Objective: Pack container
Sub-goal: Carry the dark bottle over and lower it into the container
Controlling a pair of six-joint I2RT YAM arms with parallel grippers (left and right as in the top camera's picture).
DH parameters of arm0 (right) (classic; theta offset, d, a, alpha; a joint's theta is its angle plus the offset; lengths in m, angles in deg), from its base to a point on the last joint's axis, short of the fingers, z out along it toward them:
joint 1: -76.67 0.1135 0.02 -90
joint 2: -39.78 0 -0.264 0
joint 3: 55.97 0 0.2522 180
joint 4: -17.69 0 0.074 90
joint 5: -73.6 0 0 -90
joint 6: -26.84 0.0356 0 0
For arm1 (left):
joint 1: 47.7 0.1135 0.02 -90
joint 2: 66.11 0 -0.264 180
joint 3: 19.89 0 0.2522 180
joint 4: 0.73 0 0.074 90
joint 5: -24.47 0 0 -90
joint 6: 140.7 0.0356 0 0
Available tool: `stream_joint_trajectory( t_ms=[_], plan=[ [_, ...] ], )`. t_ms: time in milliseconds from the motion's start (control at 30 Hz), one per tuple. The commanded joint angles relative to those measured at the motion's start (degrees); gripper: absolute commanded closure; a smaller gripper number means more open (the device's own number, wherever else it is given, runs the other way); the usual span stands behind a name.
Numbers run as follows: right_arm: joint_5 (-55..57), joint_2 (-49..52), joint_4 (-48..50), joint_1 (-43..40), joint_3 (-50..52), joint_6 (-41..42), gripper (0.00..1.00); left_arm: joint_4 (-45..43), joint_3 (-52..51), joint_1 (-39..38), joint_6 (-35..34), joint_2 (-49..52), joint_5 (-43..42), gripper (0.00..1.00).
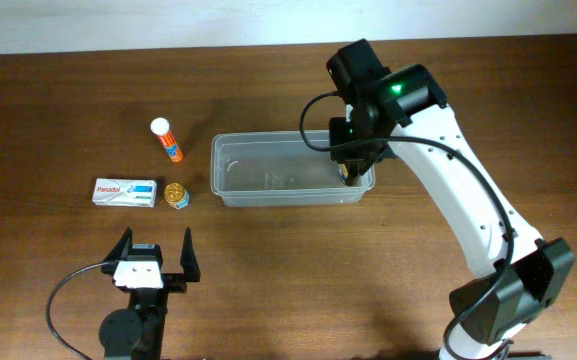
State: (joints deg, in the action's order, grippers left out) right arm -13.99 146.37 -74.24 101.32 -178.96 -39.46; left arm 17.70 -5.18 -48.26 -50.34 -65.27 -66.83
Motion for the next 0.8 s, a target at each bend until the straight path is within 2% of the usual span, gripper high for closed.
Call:
stream_joint_trajectory(
  t_ms=[0, 367, 767],
  plan=[
    [1.3, -0.2, 1.7, 0.5, 1.9, 0.5, 0.83, 0.0, -0.4, 0.3, -0.2, -0.4, 0.2, 0.00],
    [2.8, -0.2, 7.5, 0.5, 9.6, 4.3, 0.83, 0.0, -0.4, 0.3, -0.2, -0.4, 0.2, 0.00],
    [4.8, -0.2, 9.9, 0.5, 11.6, 10.3, 0.84, 0.0, -0.4, 0.3, -0.2, -0.4, 0.2, 0.00]
  ],
)
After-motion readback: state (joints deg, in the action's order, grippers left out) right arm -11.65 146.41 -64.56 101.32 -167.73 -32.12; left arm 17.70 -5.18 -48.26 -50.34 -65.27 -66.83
